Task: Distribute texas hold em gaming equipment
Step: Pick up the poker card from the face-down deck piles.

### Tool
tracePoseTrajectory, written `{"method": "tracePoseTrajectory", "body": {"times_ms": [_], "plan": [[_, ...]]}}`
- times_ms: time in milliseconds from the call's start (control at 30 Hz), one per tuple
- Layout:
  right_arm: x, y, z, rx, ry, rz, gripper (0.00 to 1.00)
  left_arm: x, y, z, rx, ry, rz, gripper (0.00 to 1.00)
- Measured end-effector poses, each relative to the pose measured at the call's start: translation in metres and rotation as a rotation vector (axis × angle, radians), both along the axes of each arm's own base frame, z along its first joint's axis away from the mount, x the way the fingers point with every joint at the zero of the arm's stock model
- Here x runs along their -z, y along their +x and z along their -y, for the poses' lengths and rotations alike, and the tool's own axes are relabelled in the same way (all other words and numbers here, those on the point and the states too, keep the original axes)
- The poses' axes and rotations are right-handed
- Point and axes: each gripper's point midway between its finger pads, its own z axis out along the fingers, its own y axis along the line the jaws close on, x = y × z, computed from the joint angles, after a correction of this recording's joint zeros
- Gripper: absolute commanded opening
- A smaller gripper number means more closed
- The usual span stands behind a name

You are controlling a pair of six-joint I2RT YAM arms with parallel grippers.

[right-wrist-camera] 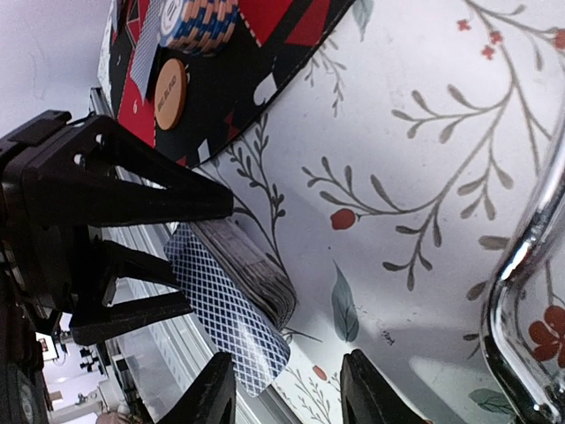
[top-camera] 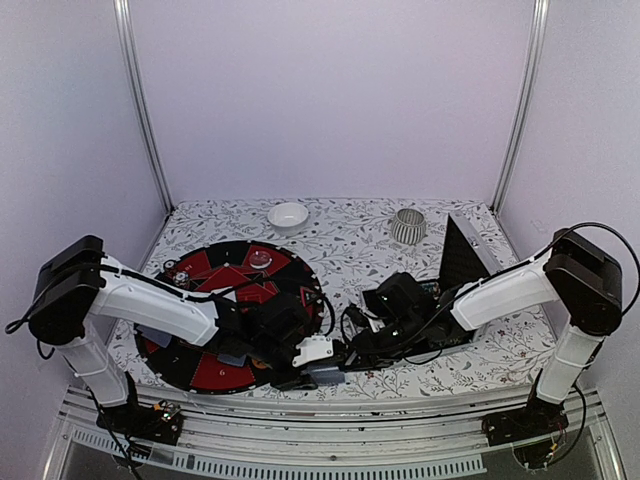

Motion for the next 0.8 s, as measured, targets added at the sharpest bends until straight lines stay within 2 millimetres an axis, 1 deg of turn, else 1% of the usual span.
{"method": "tracePoseTrajectory", "body": {"times_ms": [133,300,333,400,467,567,767,800], "plan": [[0.003,-0.001,-0.006,-0.013,0.024,-0.016,0.31,-0.001,0.001,-0.002,-0.009,-0.003,0.011,0.55],[0.004,0.002,-0.010,-0.014,0.038,-0.026,0.13,-0.001,0.003,-0.002,-0.016,-0.002,0.021,0.55],[0.004,0.002,-0.010,-0.015,0.041,-0.025,0.11,-0.001,0.003,-0.002,-0.017,-0.001,0.021,0.55],[0.004,0.002,-0.010,-0.015,0.044,-0.029,0.12,-0.001,0.003,-0.003,-0.017,-0.002,0.021,0.55],[0.003,0.002,-0.011,-0.018,0.049,-0.032,0.15,-0.001,0.003,-0.003,-0.017,-0.005,0.023,0.55],[0.002,0.003,-0.013,-0.017,0.053,-0.032,0.17,-0.003,0.002,-0.005,-0.017,-0.010,0.025,0.55],[0.000,0.003,-0.015,-0.022,0.067,-0.030,0.18,-0.013,0.001,-0.009,-0.027,-0.039,0.036,0.55],[-0.001,0.003,-0.015,-0.024,0.070,-0.031,0.22,-0.014,0.001,-0.010,-0.029,-0.042,0.038,0.55]]}}
